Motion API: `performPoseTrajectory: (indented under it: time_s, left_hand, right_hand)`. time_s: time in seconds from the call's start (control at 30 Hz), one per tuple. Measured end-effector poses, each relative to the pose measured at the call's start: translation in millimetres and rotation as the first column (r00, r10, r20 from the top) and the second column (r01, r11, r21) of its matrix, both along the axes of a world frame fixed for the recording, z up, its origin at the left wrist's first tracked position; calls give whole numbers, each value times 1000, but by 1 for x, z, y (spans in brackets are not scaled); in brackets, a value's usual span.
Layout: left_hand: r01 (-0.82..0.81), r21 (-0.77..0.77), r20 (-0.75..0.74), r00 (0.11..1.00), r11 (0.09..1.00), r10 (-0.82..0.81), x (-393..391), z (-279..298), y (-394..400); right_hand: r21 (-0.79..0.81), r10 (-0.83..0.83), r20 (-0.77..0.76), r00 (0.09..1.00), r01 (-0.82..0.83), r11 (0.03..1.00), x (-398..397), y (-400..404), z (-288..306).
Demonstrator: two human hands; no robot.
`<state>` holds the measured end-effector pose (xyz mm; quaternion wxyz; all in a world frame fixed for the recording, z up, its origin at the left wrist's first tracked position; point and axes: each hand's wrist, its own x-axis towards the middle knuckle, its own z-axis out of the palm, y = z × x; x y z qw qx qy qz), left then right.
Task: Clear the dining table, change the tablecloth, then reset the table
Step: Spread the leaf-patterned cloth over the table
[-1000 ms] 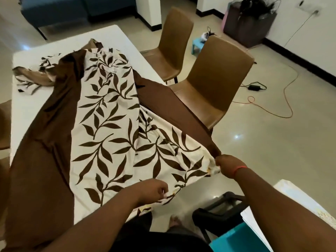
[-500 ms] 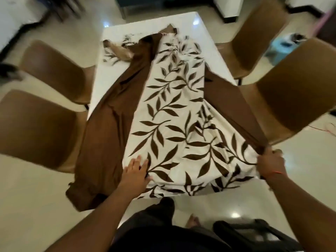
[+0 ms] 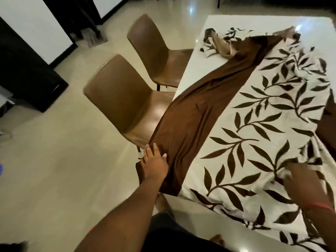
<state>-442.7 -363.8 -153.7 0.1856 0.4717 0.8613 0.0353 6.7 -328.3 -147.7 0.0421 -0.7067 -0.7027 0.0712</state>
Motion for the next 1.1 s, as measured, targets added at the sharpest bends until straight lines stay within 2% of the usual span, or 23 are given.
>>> performPoseTrajectory:
  time_s: [0.03, 0.07, 0.13, 0.23, 0.3, 0.4, 0.5, 0.6, 0.67, 0.73, 0.83, 0.9, 0.97, 1.03, 1.1]
  left_hand:
    - [-83, 7, 78, 994, 997, 82, -14, -3, 5]
    - [-134, -3, 157, 979, 991, 132, -26, -5, 9]
    - [-101, -34, 225, 968, 994, 106, -50, -11, 14]
    - [73, 20, 147, 986, 997, -76, -83, -18, 16]
    - [170, 43, 127, 977, 985, -174, -105, -20, 20]
    - [270, -4, 133, 955, 963, -267, -136, -25, 21]
    - [291, -123, 155, 950, 949, -272, -167, -38, 12]
    - [267, -322, 208, 956, 908, -208, -195, -51, 0]
    - [245, -394, 241, 958, 886, -158, -206, -60, -1]
    - [187, -349, 294, 952, 918, -82, -206, -64, 6]
    - [70, -122, 445, 895, 990, -8, -182, -53, 30]
    - [115, 21, 501, 859, 993, -110, -158, -40, 46]
    - [250, 87, 473, 842, 964, -261, -135, -30, 56]
    - [447, 81, 322, 834, 891, -448, -119, -26, 64]
    - [628, 30, 145, 767, 778, -625, -108, -27, 66]
  right_hand:
    - [20, 20, -41, 999, -19, 1000, -48, 6, 15]
    - [-67, 46, -140, 989, -56, 996, -94, 16, 27]
    - [-90, 159, -149, 976, -173, 981, -166, 35, 25]
    - [-68, 320, -80, 944, -325, 943, -249, 63, 27]
    - [-99, 319, -69, 945, -325, 941, -297, 82, 26]
    - [-167, 366, -2, 931, -361, 918, -350, 102, 15]
    - [-262, 355, 19, 935, -338, 904, -385, 106, 3]
    - [-290, 421, 31, 906, -395, 872, -408, 100, -2]
    - [-254, 475, -1, 880, -460, 851, -417, 101, 1]
    - [-187, 464, -9, 886, -457, 869, -418, 104, 1]
    - [-163, 346, 38, 937, -336, 928, -405, 111, -6]
    - [-224, 333, 60, 941, -312, 923, -390, 108, -13]
    - [-278, 359, 59, 931, -330, 902, -373, 104, -17]
    - [-296, 361, 51, 931, -331, 896, -354, 99, -17]
    - [-312, 356, 43, 933, -326, 892, -335, 98, -15]
